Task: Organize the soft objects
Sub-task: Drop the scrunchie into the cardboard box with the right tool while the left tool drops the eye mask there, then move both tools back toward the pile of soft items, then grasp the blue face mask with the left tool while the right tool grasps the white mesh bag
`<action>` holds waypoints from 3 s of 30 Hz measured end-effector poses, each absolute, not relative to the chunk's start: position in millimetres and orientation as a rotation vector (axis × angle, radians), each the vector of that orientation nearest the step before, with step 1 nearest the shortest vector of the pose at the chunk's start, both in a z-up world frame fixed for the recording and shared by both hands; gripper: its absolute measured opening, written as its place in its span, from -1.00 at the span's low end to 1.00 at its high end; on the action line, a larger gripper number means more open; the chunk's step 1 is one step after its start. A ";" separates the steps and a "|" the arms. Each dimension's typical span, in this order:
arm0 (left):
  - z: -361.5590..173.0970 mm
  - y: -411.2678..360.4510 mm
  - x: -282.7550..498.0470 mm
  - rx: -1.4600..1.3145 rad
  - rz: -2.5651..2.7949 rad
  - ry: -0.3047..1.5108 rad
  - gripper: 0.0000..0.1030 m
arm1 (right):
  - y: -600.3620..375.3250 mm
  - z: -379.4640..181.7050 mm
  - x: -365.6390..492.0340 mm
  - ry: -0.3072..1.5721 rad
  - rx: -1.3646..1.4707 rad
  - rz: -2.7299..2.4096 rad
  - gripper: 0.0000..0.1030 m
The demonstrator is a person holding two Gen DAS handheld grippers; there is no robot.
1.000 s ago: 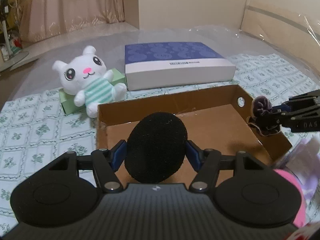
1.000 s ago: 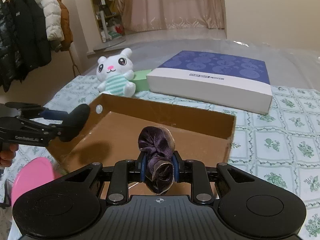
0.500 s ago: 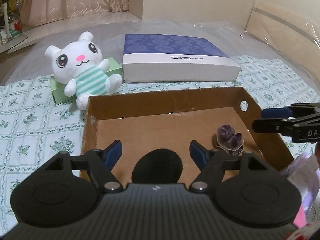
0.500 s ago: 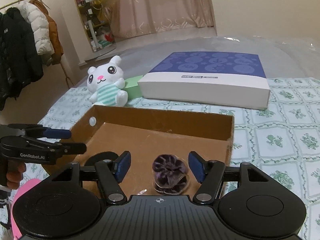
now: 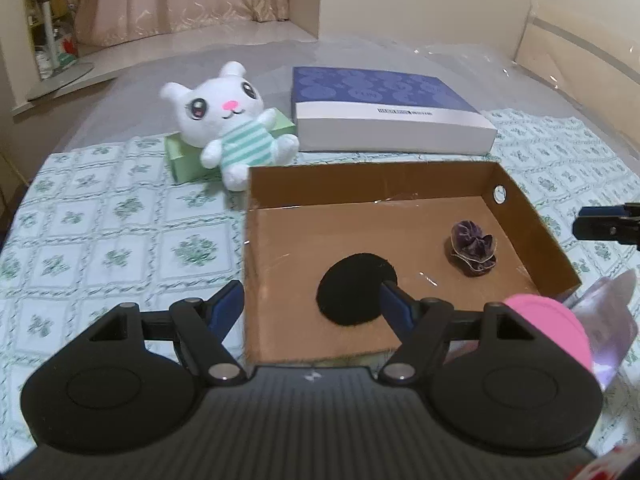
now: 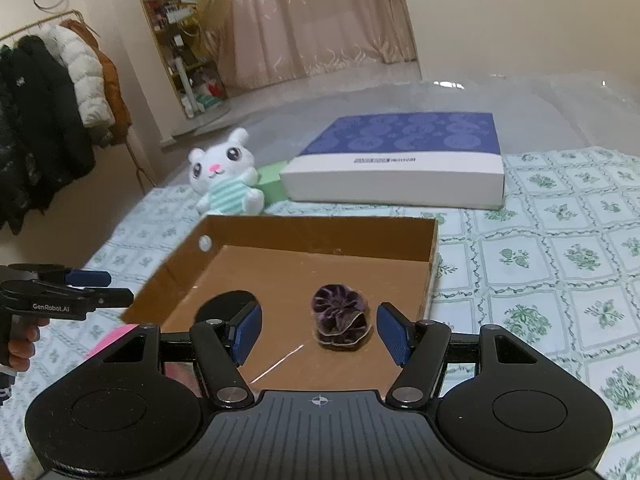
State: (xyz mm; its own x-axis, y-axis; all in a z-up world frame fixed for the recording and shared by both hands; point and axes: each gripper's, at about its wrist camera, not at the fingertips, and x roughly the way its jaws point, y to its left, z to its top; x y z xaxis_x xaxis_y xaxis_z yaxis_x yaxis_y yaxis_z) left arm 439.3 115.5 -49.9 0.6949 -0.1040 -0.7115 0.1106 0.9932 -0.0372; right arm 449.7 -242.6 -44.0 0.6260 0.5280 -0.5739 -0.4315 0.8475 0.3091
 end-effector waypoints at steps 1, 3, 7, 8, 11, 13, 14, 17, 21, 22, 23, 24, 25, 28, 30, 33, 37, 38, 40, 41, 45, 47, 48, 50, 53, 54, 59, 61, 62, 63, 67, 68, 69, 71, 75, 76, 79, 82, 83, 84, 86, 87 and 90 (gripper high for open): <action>-45.4 118.0 432.3 0.001 -0.115 0.790 0.40 | -244.5 -40.5 443.7 0.700 0.150 0.551 0.24; -36.4 121.4 418.3 -0.008 -0.109 0.782 0.40 | -248.0 -34.1 430.4 0.697 0.157 0.543 0.24; -18.5 123.8 387.9 -0.014 -0.102 0.769 0.40 | -253.4 -21.7 404.0 0.674 0.156 0.524 0.24; -14.6 123.0 381.0 -0.006 -0.100 0.765 0.40 | -254.1 -18.8 397.2 0.670 0.150 0.520 0.24; -3.0 121.1 356.7 0.004 -0.091 0.747 0.40 | -256.4 -10.7 376.4 0.664 0.142 0.514 0.24; 2.5 120.7 343.3 -0.010 -0.088 0.740 0.40 | -257.7 -5.8 362.8 0.649 0.141 0.521 0.24; 5.1 120.9 336.1 -0.020 -0.087 0.739 0.40 | -257.8 -3.6 355.9 0.644 0.137 0.522 0.24; 12.6 120.7 313.9 -0.047 -0.086 0.732 0.40 | -259.3 2.2 333.9 0.625 0.134 0.533 0.24; 19.7 114.5 284.2 -0.040 -0.089 0.722 0.40 | -262.5 4.9 308.2 0.620 0.150 0.545 0.24; 20.5 111.7 277.6 -0.033 -0.088 0.722 0.40 | -263.3 5.1 301.9 0.619 0.153 0.549 0.24; 21.3 108.9 270.6 -0.029 -0.089 0.720 0.40 | -264.1 5.1 296.2 0.618 0.157 0.547 0.24; 21.5 106.5 265.0 -0.025 -0.092 0.720 0.40 | -264.8 5.0 291.4 0.619 0.160 0.541 0.24; 20.9 104.3 259.9 -0.023 -0.094 0.722 0.40 | -265.7 5.0 285.9 0.617 0.160 0.536 0.24; 18.7 99.6 243.3 -0.027 -0.095 0.724 0.40 | -266.8 3.5 271.3 0.619 0.163 0.519 0.24; 16.7 97.6 232.0 -0.028 -0.082 0.723 0.40 | -267.5 2.2 262.0 0.619 0.170 0.521 0.24; 13.5 96.3 216.7 -0.040 -0.070 0.724 0.40 | -267.1 -1.1 247.1 0.620 0.178 0.515 0.24; 10.1 90.5 199.0 -0.022 -0.056 0.719 0.40 | -264.7 -4.6 231.4 0.622 0.190 0.521 0.24; 9.1 89.3 195.0 -0.018 -0.051 0.718 0.40 | -263.3 -5.9 227.8 0.625 0.194 0.525 0.24; 6.0 87.6 186.9 -0.015 -0.042 0.718 0.40 | -260.2 -8.4 221.7 0.632 0.188 0.528 0.24; 4.2 87.7 184.0 -0.019 -0.039 0.719 0.40 | -258.6 -9.5 218.9 0.634 0.182 0.526 0.24; -2.4 88.3 171.0 -0.030 -0.021 0.720 0.40 | -252.5 -16.9 209.5 0.653 0.173 0.533 0.24; -5.9 88.9 165.0 -0.035 -0.012 0.726 0.40 | -248.7 -20.7 204.4 0.663 0.171 0.541 0.24; -7.2 89.6 162.4 -0.039 -0.009 0.729 0.40 | -247.3 -23.1 202.8 0.668 0.169 0.545 0.24; -10.7 91.2 156.5 -0.053 -0.002 0.737 0.40 | -242.8 -26.4 199.7 0.676 0.164 0.553 0.24; -15.6 93.2 149.5 -0.073 0.008 0.743 0.40 | -236.6 -32.9 195.2 0.688 0.154 0.561 0.24; -17.5 93.2 147.4 -0.075 0.015 0.745 0.40 | -234.7 -35.4 193.8 0.691 0.149 0.559 0.24; -27.1 92.3 139.1 -0.083 0.035 0.746 0.40 | -228.2 -48.2 190.2 0.715 0.130 0.555 0.24; -32.1 92.5 137.2 -0.094 0.035 0.750 0.40 | -226.9 -53.4 189.6 0.728 0.128 0.555 0.24; -34.7 92.6 136.5 -0.101 0.037 0.753 0.40 | -226.6 -55.9 189.1 0.733 0.125 0.552 0.24; -37.5 92.6 136.1 -0.107 0.038 0.756 0.40 | -226.0 -57.7 188.9 0.738 0.122 0.549 0.24; -50.1 90.1 136.0 -0.121 0.037 0.771 0.40 | -226.1 -67.7 189.0 0.762 0.108 0.533 0.24; -53.7 89.6 136.3 -0.125 0.035 0.775 0.40 | -226.7 -70.7 189.4 0.769 0.104 0.527 0.24; -57.4 89.0 136.7 -0.129 0.035 0.777 0.40 | -227.2 -73.3 189.8 0.774 0.102 0.521 0.24; -64.9 89.0 138.6 -0.137 0.037 0.785 0.40 | -229.0 -79.0 191.0 0.786 0.102 0.509 0.24; -79.8 91.9 145.2 -0.156 0.035 0.812 0.40 | -233.0 -88.9 195.0 0.809 0.103 0.481 0.24; -83.1 92.7 146.7 -0.158 0.036 0.817 0.40 | -234.2 -90.9 196.2 0.813 0.106 0.474 0.24; -92.0 97.4 153.1 -0.175 0.035 0.832 0.40 | -236.5 -95.8 200.1 0.825 0.108 0.456 0.24; -99.4 102.1 160.9 -0.188 0.028 0.840 0.40 | -237.9 -100.4 203.4 0.834 0.109 0.441 0.24; -102.4 103.3 164.3 -0.192 0.026 0.846 0.40 | -238.6 -101.9 204.5 0.838 0.110 0.437 0.24; -104.9 103.8 167.3 -0.195 0.025 0.850 0.40 | -238.7 -103.1 205.1 0.840 0.111 0.433 0.24; -110.6 106.2 173.7 -0.198 0.022 0.857 0.40 | -239.9 -105.1 206.5 0.844 0.111 0.426 0.24; -113.3 107.9 177.0 -0.199 0.021 0.860 0.40 | -239.7 -105.9 207.0 0.845 0.112 0.424 0.24; -121.3 112.7 187.1 -0.205 0.020 0.869 0.40 | -241.3 -108.4 209.6 0.850 0.112 0.415 0.24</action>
State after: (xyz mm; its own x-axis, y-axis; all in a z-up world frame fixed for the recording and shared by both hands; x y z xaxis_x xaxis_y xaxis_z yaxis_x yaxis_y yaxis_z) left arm 187.1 112.7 -121.3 0.6464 -0.0656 -0.7602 -0.1011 0.9801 -0.1706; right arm 209.6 -241.3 -108.4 0.5855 0.3989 -0.7057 -0.3107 0.9145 0.2592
